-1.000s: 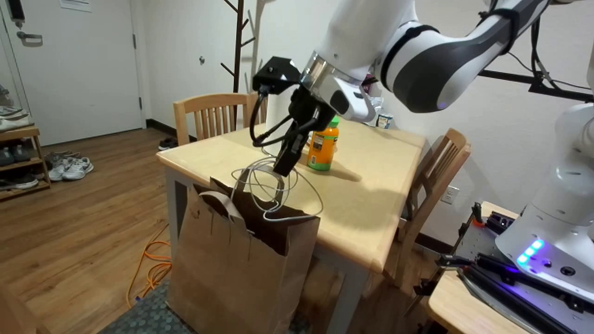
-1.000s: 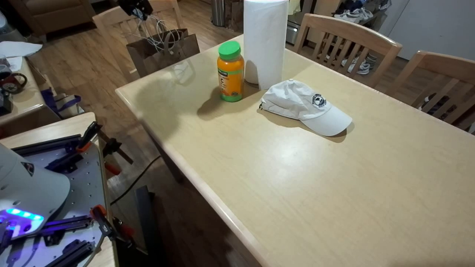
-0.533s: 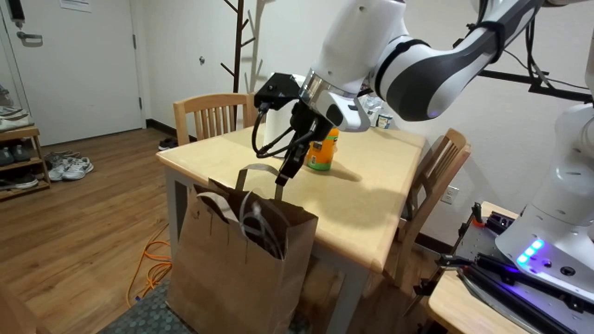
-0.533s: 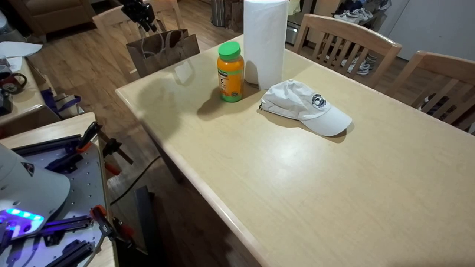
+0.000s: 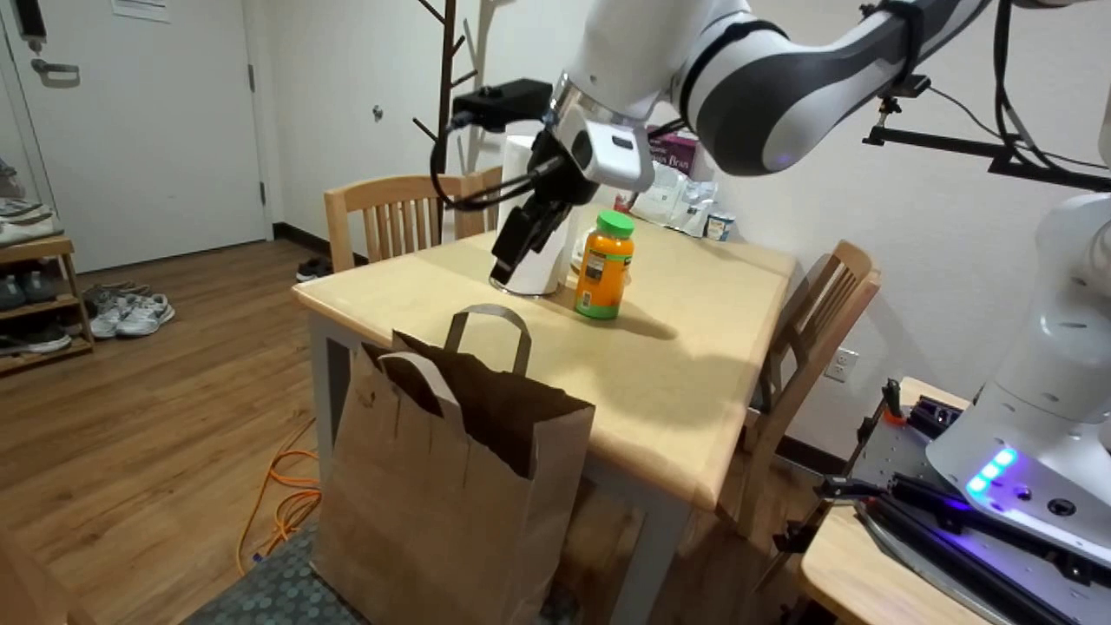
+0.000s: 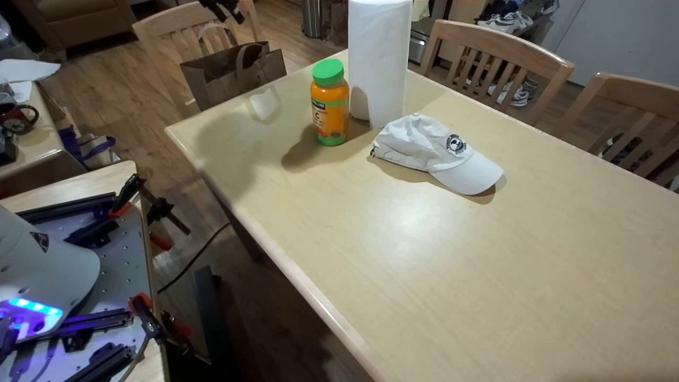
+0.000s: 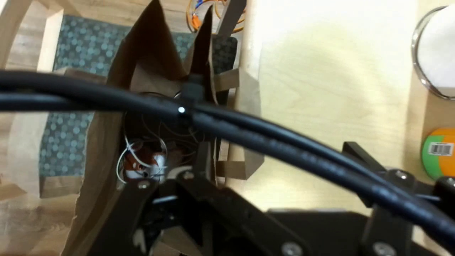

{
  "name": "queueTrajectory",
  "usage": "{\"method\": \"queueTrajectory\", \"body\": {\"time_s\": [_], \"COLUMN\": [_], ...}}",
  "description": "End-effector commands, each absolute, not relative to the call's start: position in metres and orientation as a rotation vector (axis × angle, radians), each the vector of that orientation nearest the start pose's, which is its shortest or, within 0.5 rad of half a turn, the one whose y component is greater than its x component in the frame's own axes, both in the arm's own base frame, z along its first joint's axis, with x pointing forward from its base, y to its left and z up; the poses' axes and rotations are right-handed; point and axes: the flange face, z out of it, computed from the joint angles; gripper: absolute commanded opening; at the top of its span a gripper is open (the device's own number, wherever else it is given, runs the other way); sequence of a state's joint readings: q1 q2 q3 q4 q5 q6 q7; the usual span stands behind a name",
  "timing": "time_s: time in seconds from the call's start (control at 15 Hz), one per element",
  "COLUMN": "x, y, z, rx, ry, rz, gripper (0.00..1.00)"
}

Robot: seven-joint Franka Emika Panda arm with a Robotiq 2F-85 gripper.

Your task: Put the white cable in the brown paper bag

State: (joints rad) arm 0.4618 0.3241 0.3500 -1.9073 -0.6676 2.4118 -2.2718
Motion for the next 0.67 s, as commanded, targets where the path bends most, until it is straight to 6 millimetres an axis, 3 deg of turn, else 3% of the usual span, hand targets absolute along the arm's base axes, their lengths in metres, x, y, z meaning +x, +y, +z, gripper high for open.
{"method": "queueTrajectory", "body": {"time_s": [0.0, 0.2, 0.33, 0.6], "x": [0.467, 0.486, 0.496, 0.513], "y": [0.444, 0.418, 0.39, 0.324], "z": [0.406, 0.436, 0.448, 0.446], "rx": [-0.233, -0.024, 0.105, 0.358], "ry": [2.676, 2.687, 2.732, 2.847], "rz": [-0.211, -0.32, -0.384, -0.508], "gripper": [1.0, 1.0, 1.0, 1.0]}}
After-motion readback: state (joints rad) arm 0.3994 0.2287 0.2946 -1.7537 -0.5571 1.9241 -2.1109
